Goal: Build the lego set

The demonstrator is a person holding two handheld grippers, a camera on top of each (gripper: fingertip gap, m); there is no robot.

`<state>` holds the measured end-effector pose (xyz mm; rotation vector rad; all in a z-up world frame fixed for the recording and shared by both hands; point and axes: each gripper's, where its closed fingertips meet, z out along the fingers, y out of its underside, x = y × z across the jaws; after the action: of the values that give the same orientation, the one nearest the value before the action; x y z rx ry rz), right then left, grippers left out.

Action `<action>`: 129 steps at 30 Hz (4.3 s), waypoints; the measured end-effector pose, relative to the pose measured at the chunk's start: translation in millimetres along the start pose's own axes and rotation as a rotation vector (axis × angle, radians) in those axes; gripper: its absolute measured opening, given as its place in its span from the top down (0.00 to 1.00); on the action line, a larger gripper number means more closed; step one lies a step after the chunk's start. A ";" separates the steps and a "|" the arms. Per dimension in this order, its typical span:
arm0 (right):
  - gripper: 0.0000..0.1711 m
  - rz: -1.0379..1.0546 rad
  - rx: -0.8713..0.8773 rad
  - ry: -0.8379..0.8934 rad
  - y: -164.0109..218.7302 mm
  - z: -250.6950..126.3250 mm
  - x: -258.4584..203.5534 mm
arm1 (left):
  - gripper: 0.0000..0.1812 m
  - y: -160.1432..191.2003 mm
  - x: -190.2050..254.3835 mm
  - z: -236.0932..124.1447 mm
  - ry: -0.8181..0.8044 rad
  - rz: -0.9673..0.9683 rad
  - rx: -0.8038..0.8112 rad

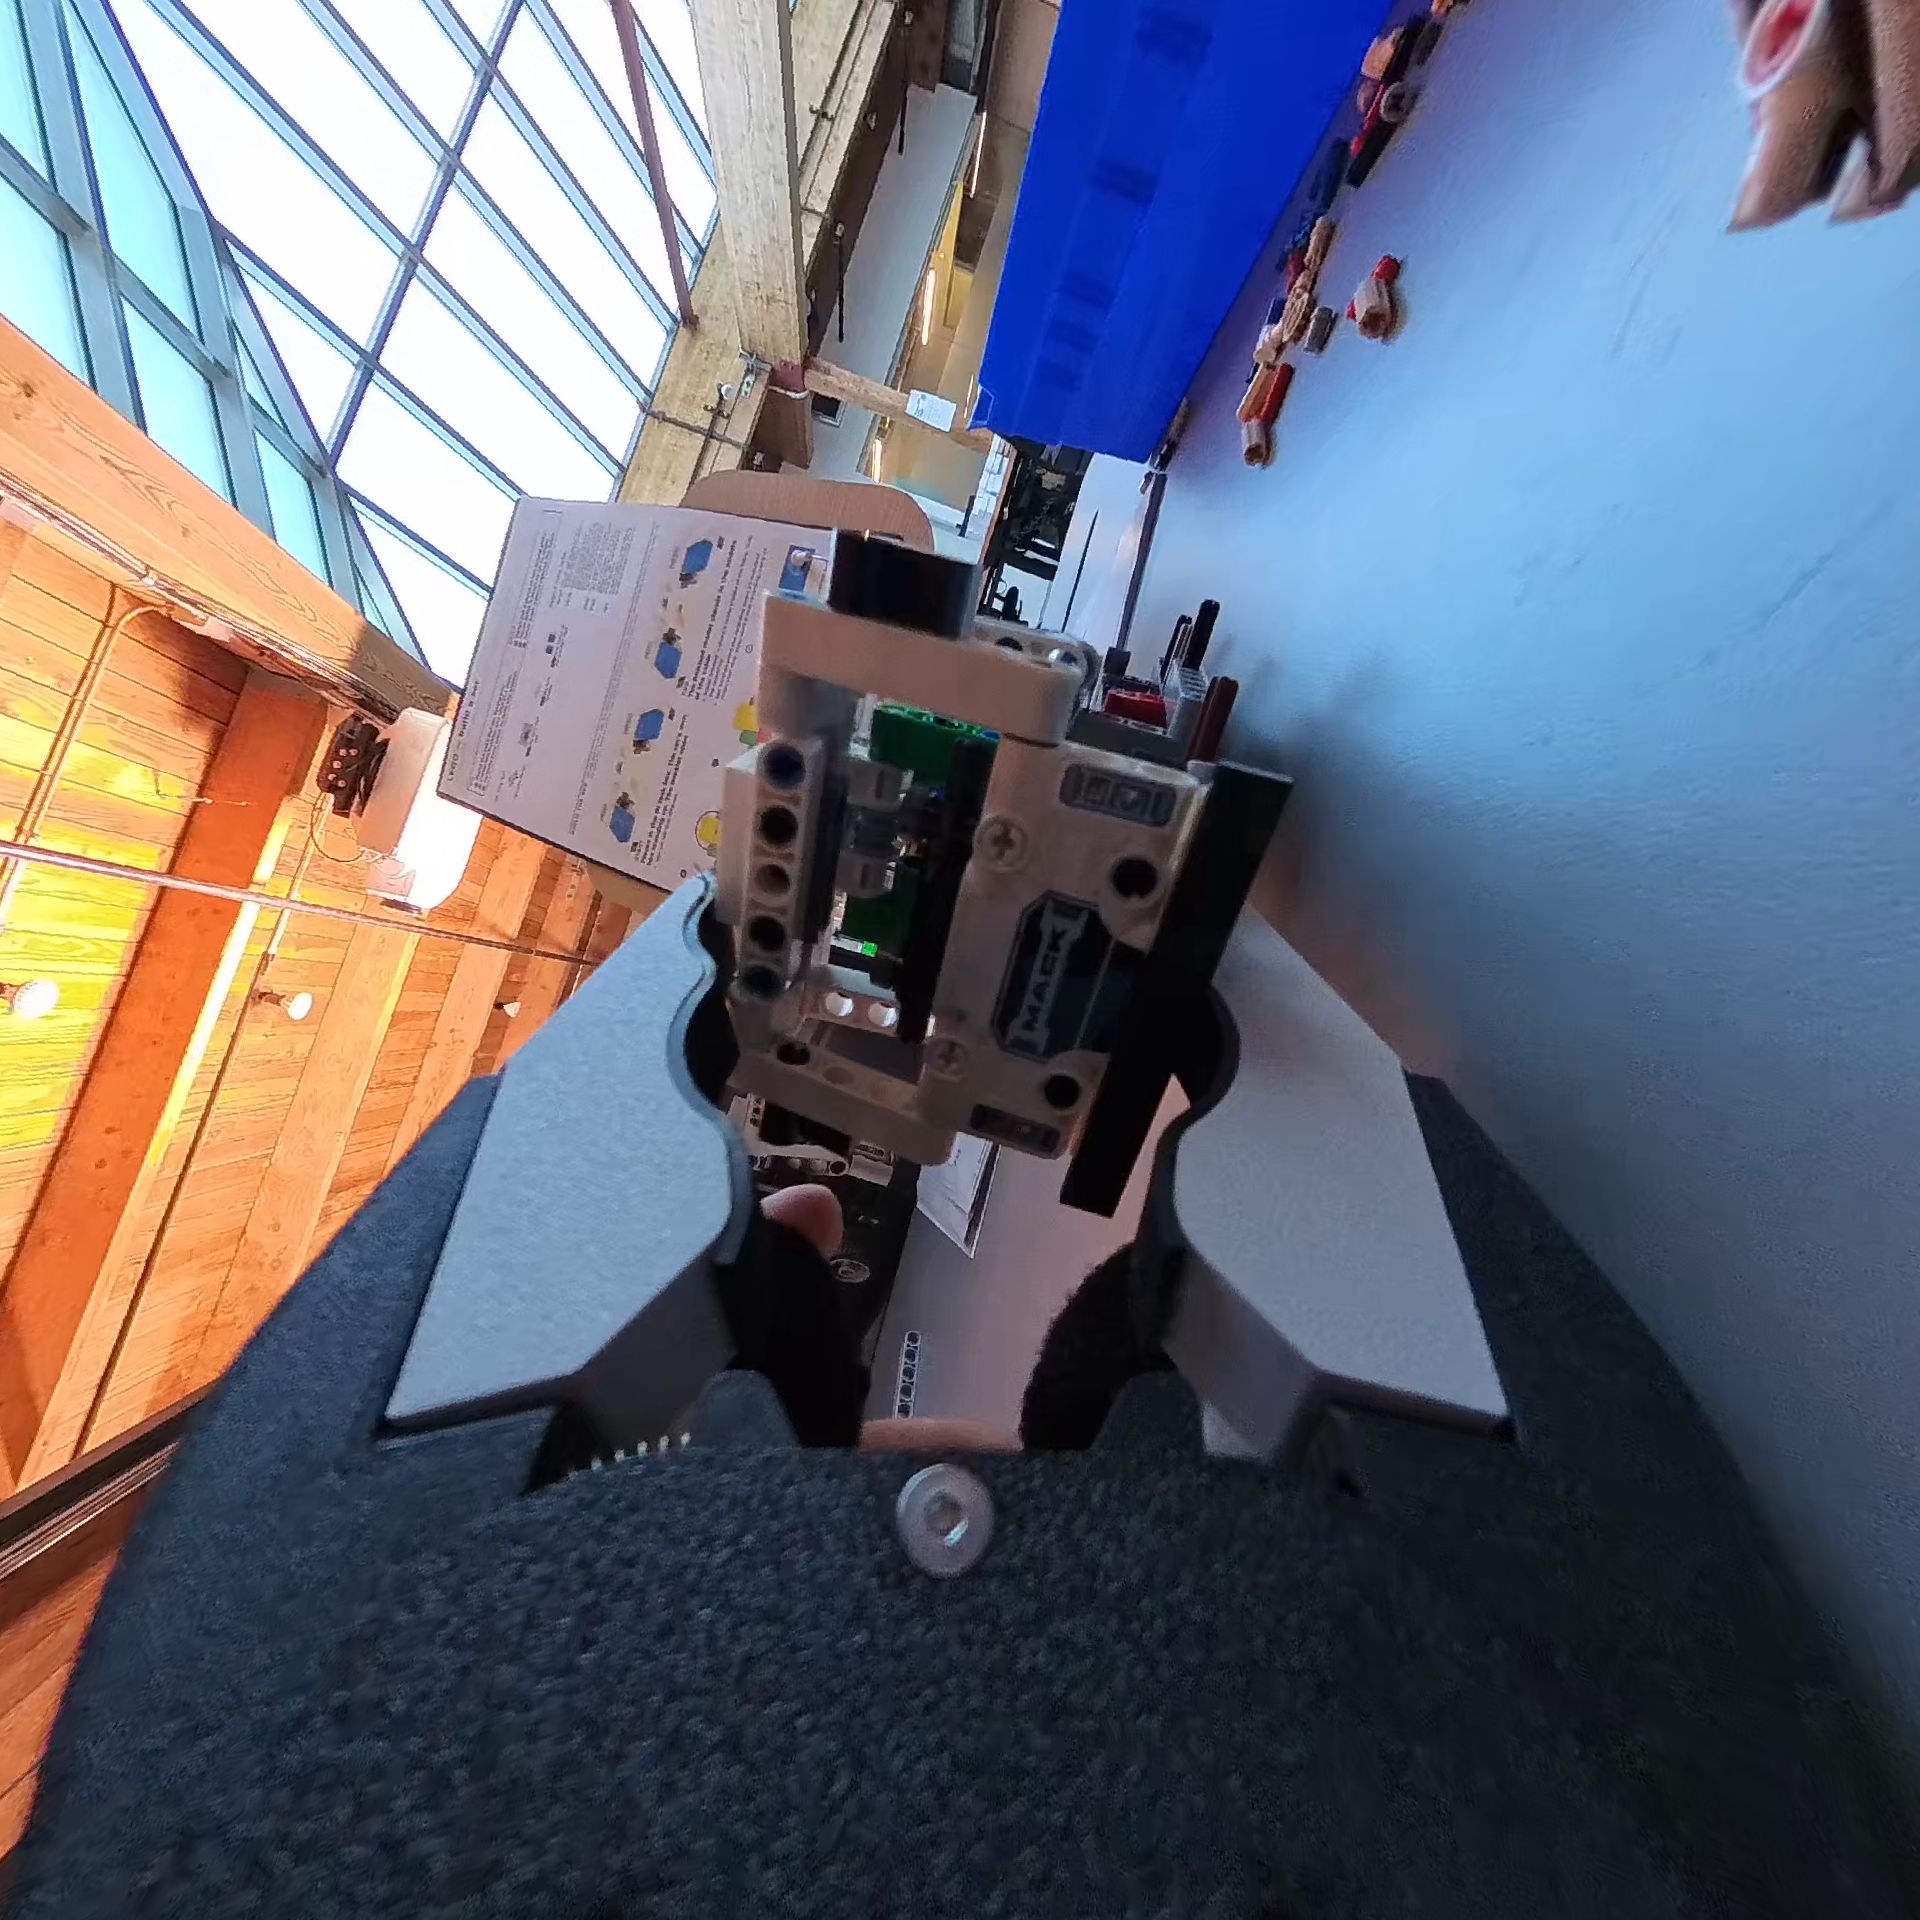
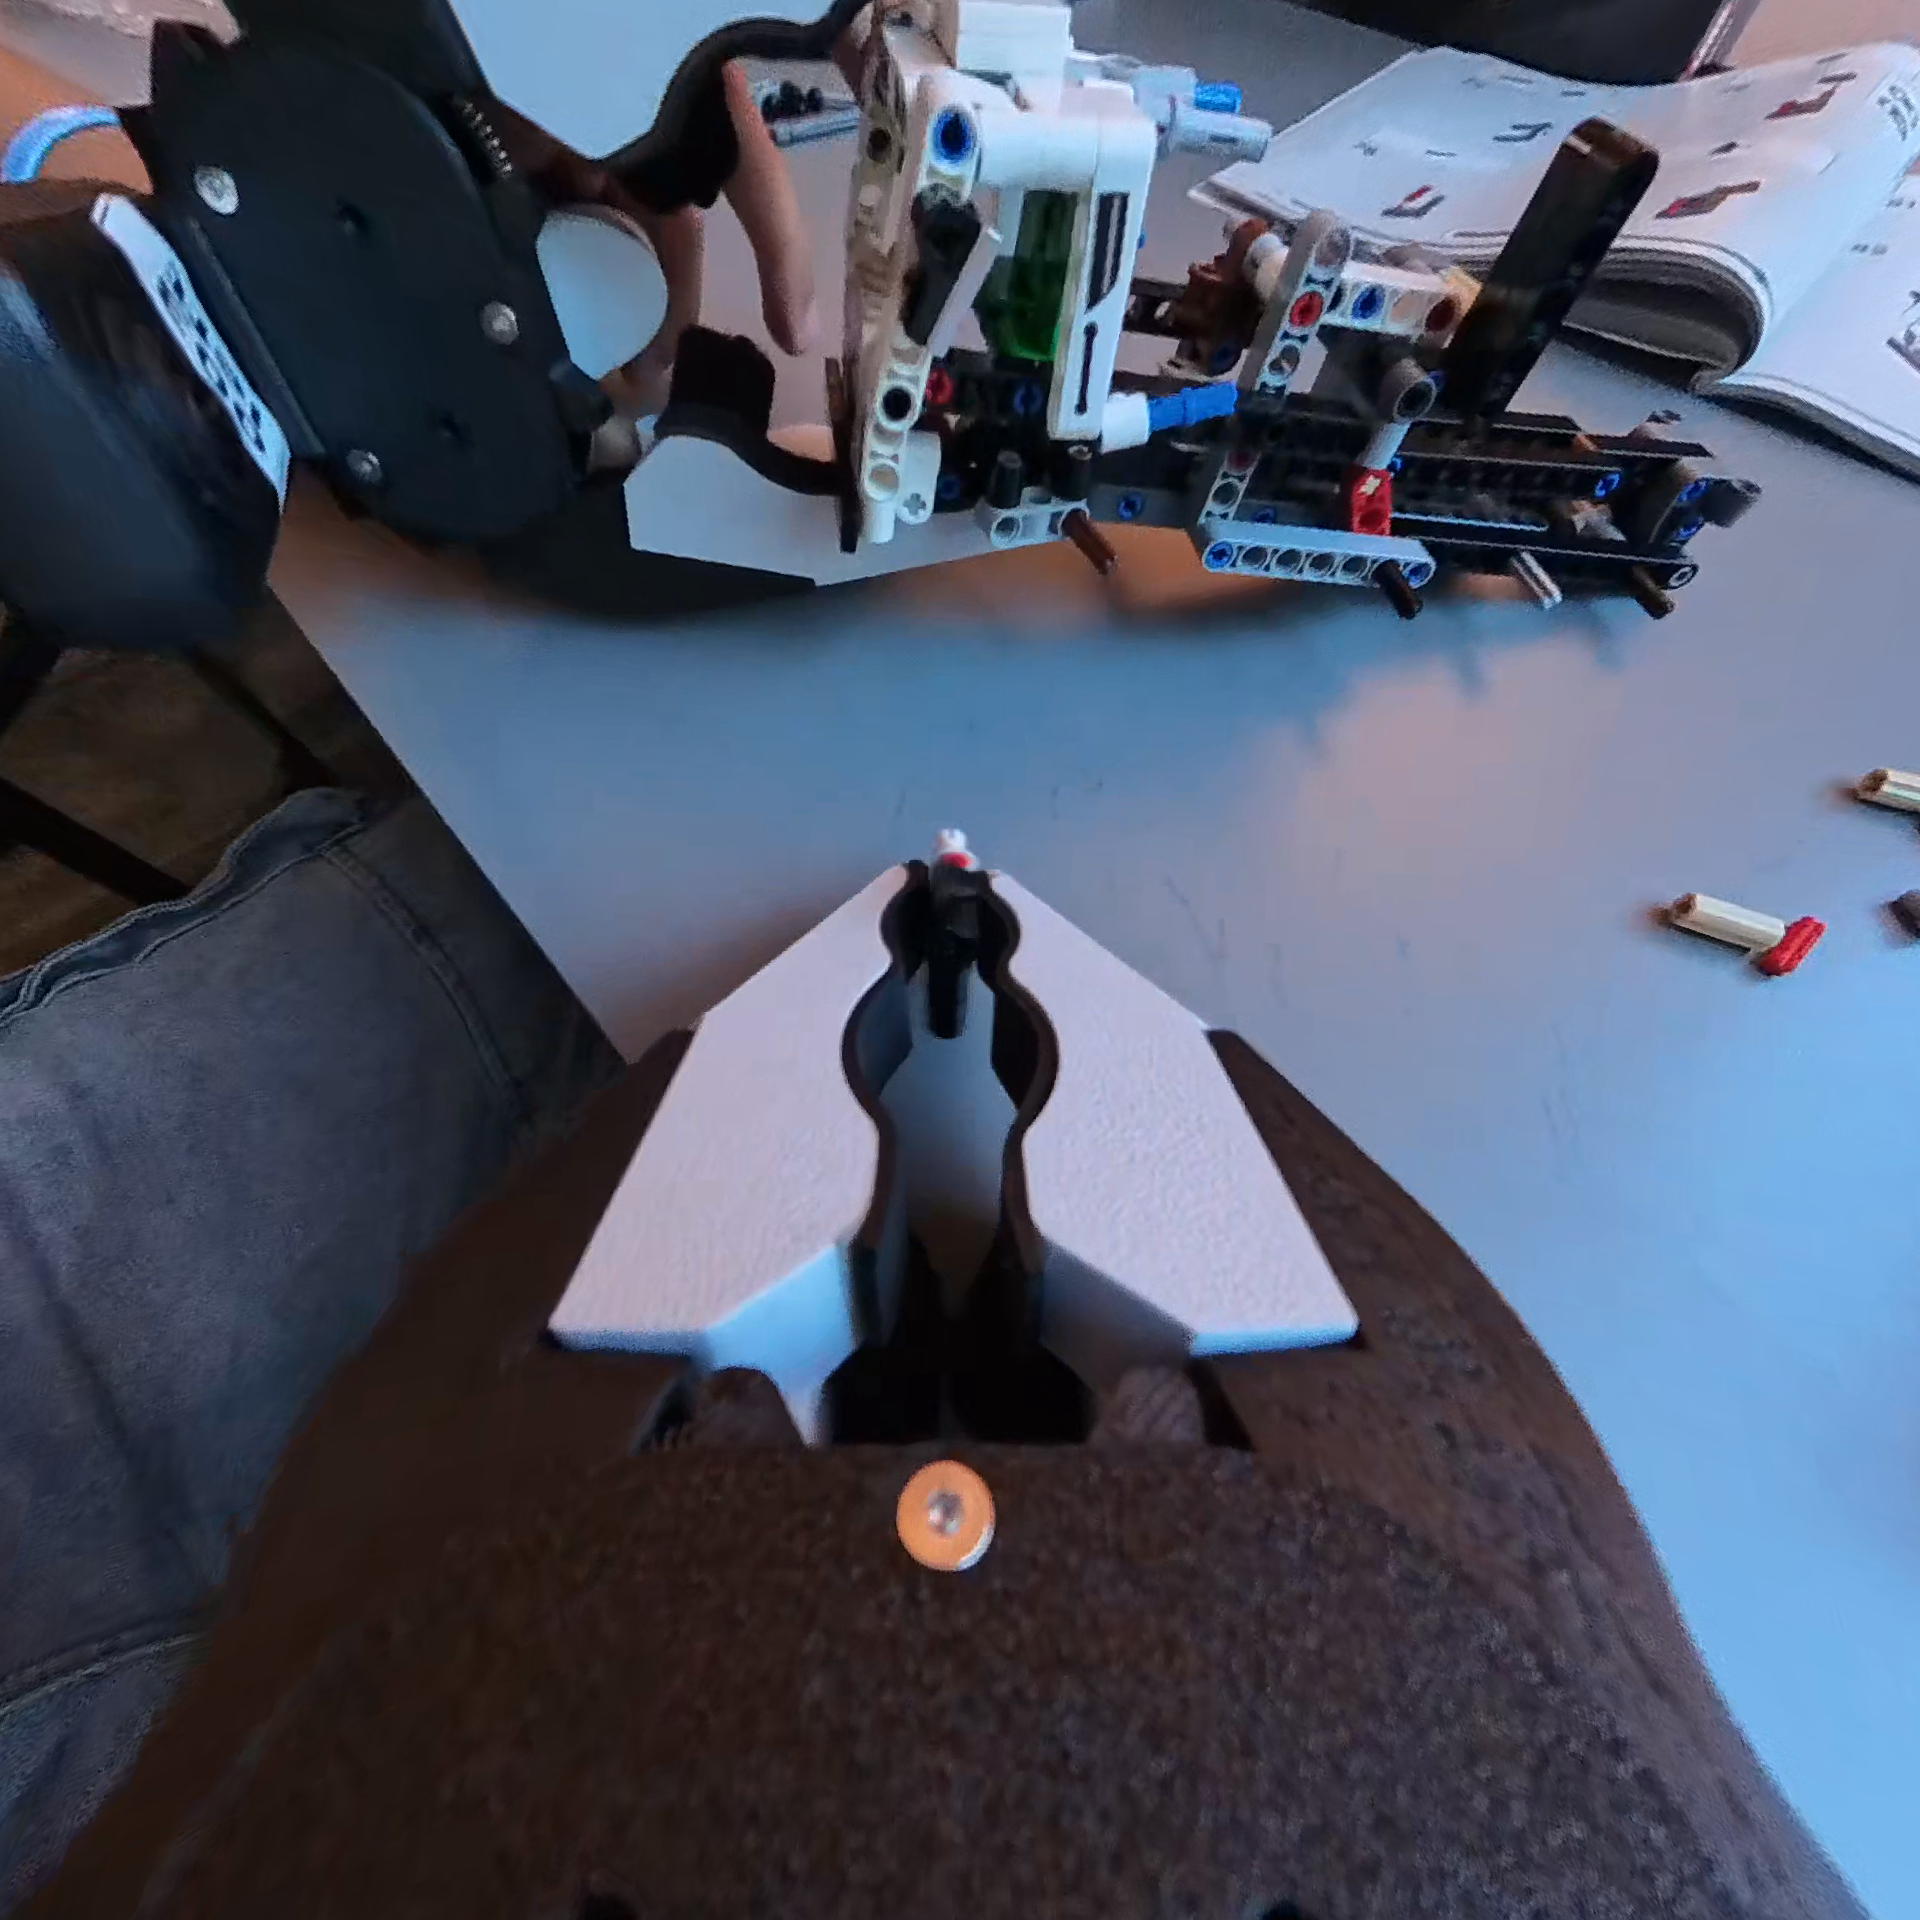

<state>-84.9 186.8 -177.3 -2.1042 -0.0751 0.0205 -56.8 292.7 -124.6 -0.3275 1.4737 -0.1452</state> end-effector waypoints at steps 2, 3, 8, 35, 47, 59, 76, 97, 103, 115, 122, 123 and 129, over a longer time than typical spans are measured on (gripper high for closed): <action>0.96 0.001 -0.050 0.016 5.7 -3.1 3.3 | 0.53 -0.5 0.6 -0.2 0.000 0.009 0.003; 0.96 0.008 -0.081 0.017 8.7 -5.3 3.8 | 0.53 -0.7 0.9 -0.3 0.000 0.013 0.004; 0.96 -0.015 -0.107 0.012 13.5 -11.5 3.7 | 0.53 -1.0 0.8 -0.7 0.004 0.008 0.010; 0.90 0.109 0.004 0.145 14.8 -26.3 5.8 | 0.54 -4.0 2.6 -2.5 0.017 0.010 0.024; 0.96 0.134 -0.026 0.140 12.7 -27.8 8.1 | 0.54 -4.2 3.0 -2.7 0.020 0.007 0.028; 0.96 0.048 -0.068 -0.044 12.9 -20.6 -23.7 | 0.53 -4.9 3.4 -2.9 0.020 0.010 0.029; 0.79 0.226 0.215 0.210 11.5 -53.0 -26.5 | 0.54 -4.9 3.5 -3.0 0.022 0.009 0.031; 0.96 0.305 0.154 0.213 16.2 -20.5 -19.4 | 0.54 -6.2 3.9 -4.0 0.025 0.009 0.039; 0.96 0.319 0.200 0.131 4.1 -20.7 -29.2 | 0.53 -7.5 4.3 -4.1 0.024 0.013 0.044; 0.96 0.214 0.000 0.032 -42.1 3.5 -25.5 | 0.54 -10.2 3.6 -4.6 0.019 0.000 0.053; 0.96 0.259 0.008 0.099 -40.4 15.3 -18.4 | 0.54 -15.4 6.8 -5.4 0.005 0.046 0.059; 0.96 0.271 0.005 0.089 -40.0 15.4 -18.8 | 0.54 -15.5 7.1 -5.3 0.004 0.051 0.053; 0.96 0.257 -0.029 0.077 -38.3 15.6 -20.5 | 0.54 -15.1 7.5 -4.8 -0.001 0.066 0.034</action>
<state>-107.7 218.4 -152.7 -2.1287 0.2431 0.0933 -59.2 275.6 -127.5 -0.2509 1.4778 -0.1175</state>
